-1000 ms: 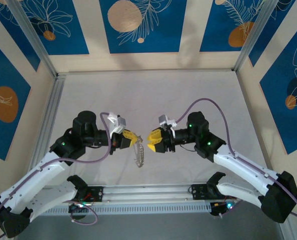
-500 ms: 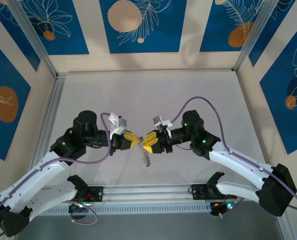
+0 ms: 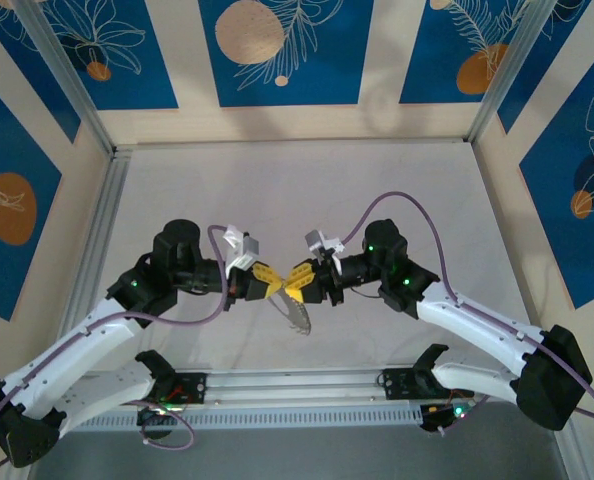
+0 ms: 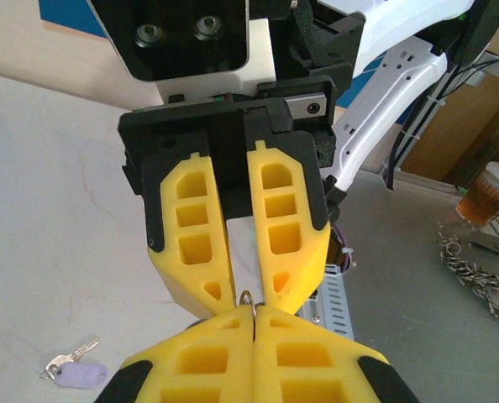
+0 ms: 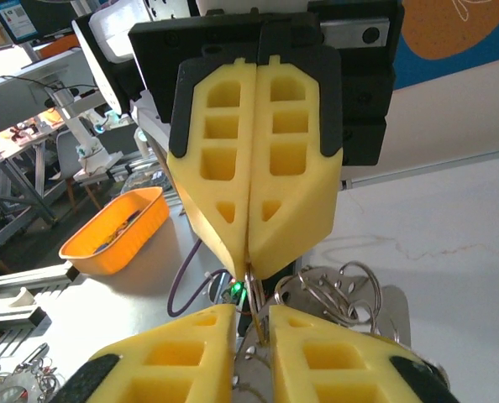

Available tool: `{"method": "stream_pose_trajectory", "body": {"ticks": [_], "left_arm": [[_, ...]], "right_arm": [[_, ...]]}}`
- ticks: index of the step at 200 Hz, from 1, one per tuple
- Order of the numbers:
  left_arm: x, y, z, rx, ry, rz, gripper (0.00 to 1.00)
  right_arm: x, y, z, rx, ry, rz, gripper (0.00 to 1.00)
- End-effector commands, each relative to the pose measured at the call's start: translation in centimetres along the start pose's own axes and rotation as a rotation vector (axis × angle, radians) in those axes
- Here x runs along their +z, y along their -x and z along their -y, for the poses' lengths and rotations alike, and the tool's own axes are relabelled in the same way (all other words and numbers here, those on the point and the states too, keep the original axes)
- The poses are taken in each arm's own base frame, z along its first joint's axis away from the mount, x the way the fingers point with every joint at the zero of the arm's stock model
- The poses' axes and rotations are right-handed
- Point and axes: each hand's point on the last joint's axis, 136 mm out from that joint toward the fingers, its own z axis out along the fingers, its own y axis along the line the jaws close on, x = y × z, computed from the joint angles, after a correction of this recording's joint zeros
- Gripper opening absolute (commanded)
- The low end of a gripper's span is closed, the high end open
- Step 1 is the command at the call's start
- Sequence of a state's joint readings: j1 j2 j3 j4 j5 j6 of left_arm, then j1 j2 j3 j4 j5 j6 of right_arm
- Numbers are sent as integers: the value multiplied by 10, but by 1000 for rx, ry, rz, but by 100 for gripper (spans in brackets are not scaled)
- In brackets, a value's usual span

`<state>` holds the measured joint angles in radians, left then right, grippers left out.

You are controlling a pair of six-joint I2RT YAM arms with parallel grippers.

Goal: Put the keys on the keyring

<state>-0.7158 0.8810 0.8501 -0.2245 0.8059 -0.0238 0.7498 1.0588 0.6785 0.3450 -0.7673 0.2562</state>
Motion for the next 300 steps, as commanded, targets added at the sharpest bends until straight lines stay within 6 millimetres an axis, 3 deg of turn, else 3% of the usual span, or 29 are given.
{"method": "stream_pose_trajectory", "body": {"ticks": [1,12,56,83,115,142,226,300], "left_arm": [[-2,22,12,68,-40,41,0],[-1,22,11,69,-40,36,0],[-3,26,5,49,13,14,0],[-7,33,6,36,24,4,39],[-11,36,-2,16,47,10,55],[-14,44,-8,1,56,36,56],[-12,97,-27,58,81,185,51],[-14,103,-30,43,106,208,47]], "right_arm": [[2,17,-10,-62,36,23,8],[2,17,-7,-58,24,23,0],[-4,27,-6,-83,-28,52,0],[-10,37,-4,-98,-54,62,0],[-22,43,10,-61,-92,99,0],[-30,55,19,-32,-119,164,0],[-35,101,12,-32,-111,302,0],[-30,115,-6,-56,-71,344,0]]}}
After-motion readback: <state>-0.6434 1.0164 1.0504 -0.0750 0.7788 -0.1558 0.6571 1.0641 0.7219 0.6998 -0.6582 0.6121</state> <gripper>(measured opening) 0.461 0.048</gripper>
